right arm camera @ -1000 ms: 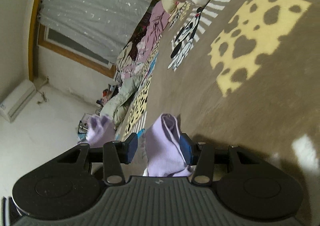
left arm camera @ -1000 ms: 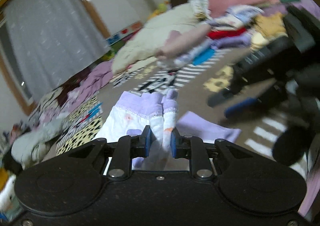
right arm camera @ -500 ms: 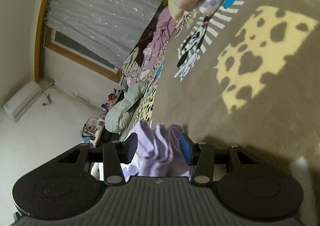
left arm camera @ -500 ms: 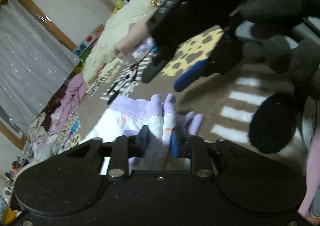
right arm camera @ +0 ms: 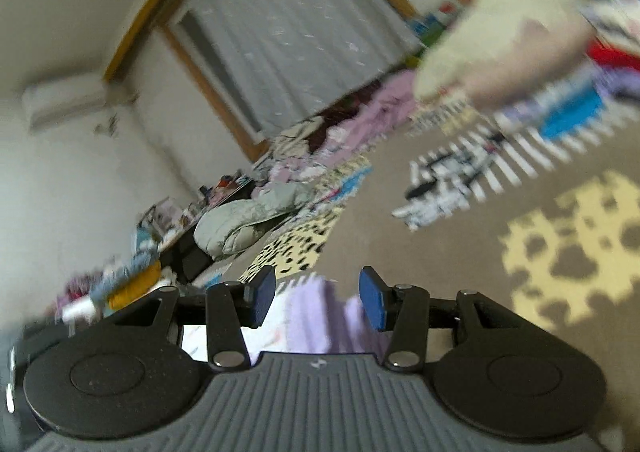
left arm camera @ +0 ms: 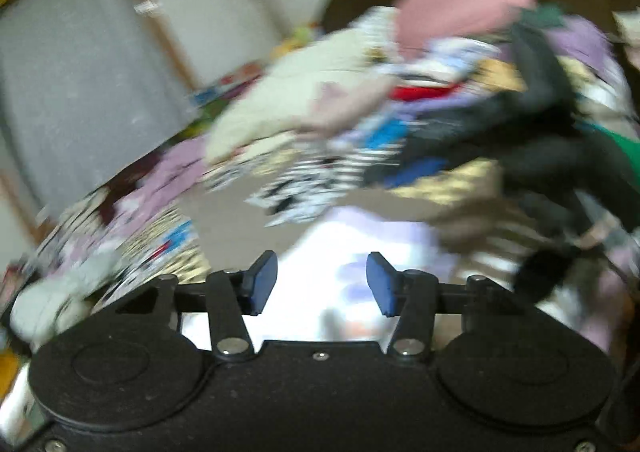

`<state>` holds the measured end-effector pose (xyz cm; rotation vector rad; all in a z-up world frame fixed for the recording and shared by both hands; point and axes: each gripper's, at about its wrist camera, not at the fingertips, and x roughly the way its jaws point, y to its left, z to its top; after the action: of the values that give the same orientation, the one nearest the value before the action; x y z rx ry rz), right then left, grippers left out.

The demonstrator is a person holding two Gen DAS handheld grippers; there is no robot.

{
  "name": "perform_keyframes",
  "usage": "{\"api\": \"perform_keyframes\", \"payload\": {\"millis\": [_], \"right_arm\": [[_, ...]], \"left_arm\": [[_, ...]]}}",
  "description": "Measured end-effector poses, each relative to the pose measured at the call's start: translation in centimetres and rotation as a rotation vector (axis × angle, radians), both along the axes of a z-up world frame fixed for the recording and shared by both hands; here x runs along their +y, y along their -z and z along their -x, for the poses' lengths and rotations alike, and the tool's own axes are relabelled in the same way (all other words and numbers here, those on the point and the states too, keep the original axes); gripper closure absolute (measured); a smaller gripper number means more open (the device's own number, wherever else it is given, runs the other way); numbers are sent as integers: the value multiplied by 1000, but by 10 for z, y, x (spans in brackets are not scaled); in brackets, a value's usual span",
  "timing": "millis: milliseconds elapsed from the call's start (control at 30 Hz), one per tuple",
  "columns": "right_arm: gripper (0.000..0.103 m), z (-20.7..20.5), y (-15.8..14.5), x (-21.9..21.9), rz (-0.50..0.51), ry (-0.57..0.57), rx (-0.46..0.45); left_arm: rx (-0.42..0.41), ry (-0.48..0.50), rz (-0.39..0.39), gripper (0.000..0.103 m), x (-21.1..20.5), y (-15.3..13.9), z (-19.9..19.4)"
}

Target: Fold clothes

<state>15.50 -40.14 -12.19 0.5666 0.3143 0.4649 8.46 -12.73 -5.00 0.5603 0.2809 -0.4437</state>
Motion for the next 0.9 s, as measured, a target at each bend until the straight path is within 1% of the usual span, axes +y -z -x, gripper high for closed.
{"api": "perform_keyframes", "payload": {"millis": [67, 133, 233, 267, 300, 367, 400, 433, 467, 533, 567, 633, 733, 767, 833, 900], "right_arm": [[55, 3, -7, 16, 79, -37, -57], [55, 3, -13, 37, 169, -84, -98], [55, 1, -17, 66, 315, -123, -143], [55, -2, -17, 73, 344, -132, -147], [55, -5, -16, 80, 366, -133, -137], [57, -23, 0, 86, 415, -140, 8], [58, -32, 9, 89, 439, -143, 85], [59, -34, 15, 87, 430, -143, 98], [60, -34, 13, 88, 444, -139, 94], [60, -31, 14, 88, 470, -142, 79], [60, -31, 15, 85, 456, -145, 78], [61, -29, 17, 81, 437, -146, 74], [61, -22, 17, 86, 452, -136, 61], [61, -20, 15, 88, 460, -130, 54], [58, -13, 12, 96, 494, -112, 8], [51, 2, 2, 100, 505, -105, -66]], "left_arm": [[21, -82, 19, 67, 19, -2, -21], [57, -116, 48, 68, 32, 3, -39], [144, -129, 118, 68, 40, 15, -62], [175, -135, 141, 68, 41, 21, -69], [212, -136, 156, 68, 42, 28, -75], [302, -123, 167, 66, 41, 47, -88], [326, -116, 162, 66, 39, 58, -93], [325, -108, 142, 65, 35, 69, -97], [332, -102, 142, 65, 34, 76, -100], [365, -98, 190, 65, 40, 77, -105], [376, -94, 210, 65, 42, 78, -107], [371, -88, 212, 65, 41, 80, -106], [366, -86, 202, 65, 39, 80, -105], [368, -87, 198, 65, 39, 78, -104], [354, -85, 203, 64, 46, 64, -97], [332, -84, 212, 56, 56, 47, -87]]}}
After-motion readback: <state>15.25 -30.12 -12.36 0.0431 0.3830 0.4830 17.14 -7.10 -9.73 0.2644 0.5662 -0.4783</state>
